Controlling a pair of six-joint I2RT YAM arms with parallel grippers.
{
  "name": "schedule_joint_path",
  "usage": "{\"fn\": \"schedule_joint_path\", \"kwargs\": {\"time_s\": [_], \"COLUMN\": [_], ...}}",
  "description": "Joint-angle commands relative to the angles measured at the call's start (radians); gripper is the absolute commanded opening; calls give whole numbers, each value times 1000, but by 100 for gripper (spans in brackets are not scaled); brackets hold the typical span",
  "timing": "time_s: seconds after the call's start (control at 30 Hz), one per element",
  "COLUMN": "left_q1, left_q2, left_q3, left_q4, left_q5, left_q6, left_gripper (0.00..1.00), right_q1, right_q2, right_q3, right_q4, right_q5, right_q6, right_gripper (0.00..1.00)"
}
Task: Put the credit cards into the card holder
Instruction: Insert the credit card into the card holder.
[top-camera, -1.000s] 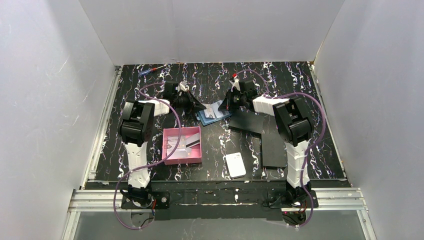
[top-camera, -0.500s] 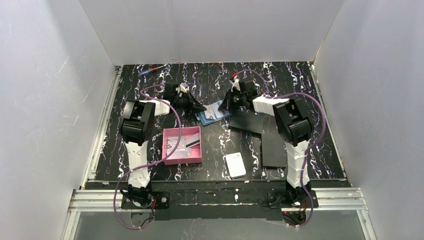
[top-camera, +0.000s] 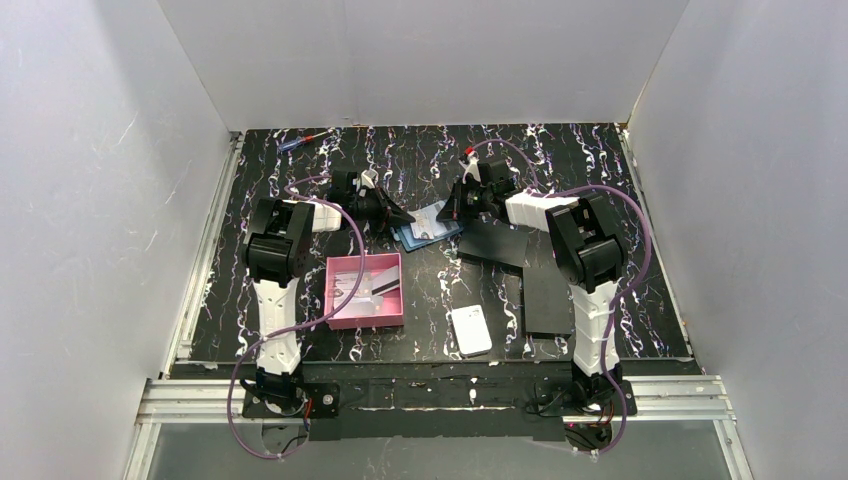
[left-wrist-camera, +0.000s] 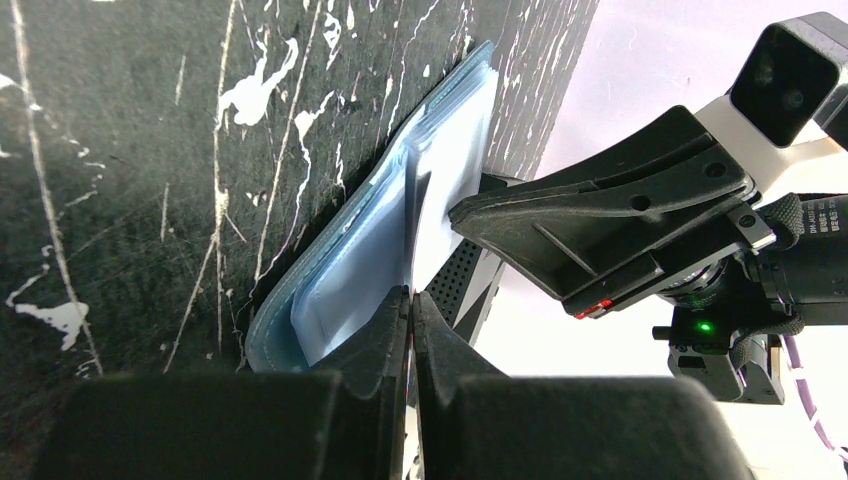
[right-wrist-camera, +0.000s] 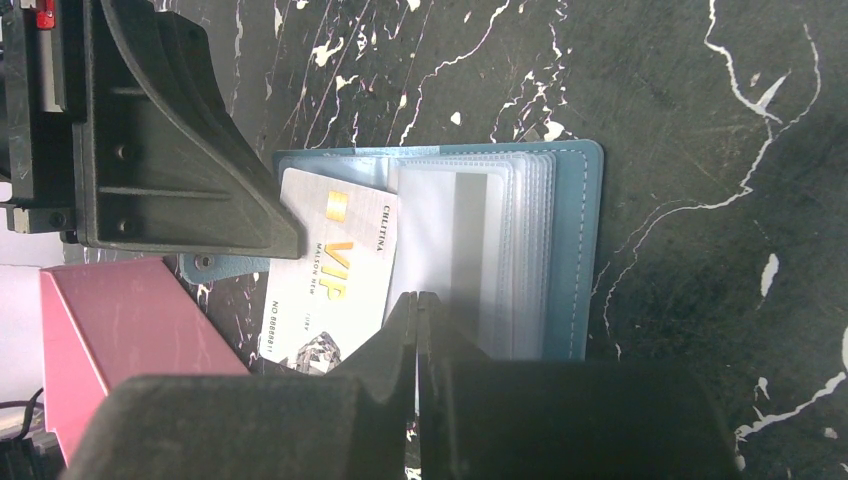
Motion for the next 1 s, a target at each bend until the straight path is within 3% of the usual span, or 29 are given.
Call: {"fn": "schedule_joint_path", "kwargs": {"time_s": [0.0,0.97], "left_q1": [-1,-8], "left_q2": [-26,44], "left_q3": [-18,43], "left_q4": [-1,60], "left_q5": [6,-55], "left_q6": [16,0], "left_gripper": [0,0], "right_q1": [-8,-8], "right_q2": [9,20], "right_q3": [8,14], "right_q4": [-13,-13], "right_q5": [40,34], "right_q6": [-24,-16], "right_gripper": [1,1]}}
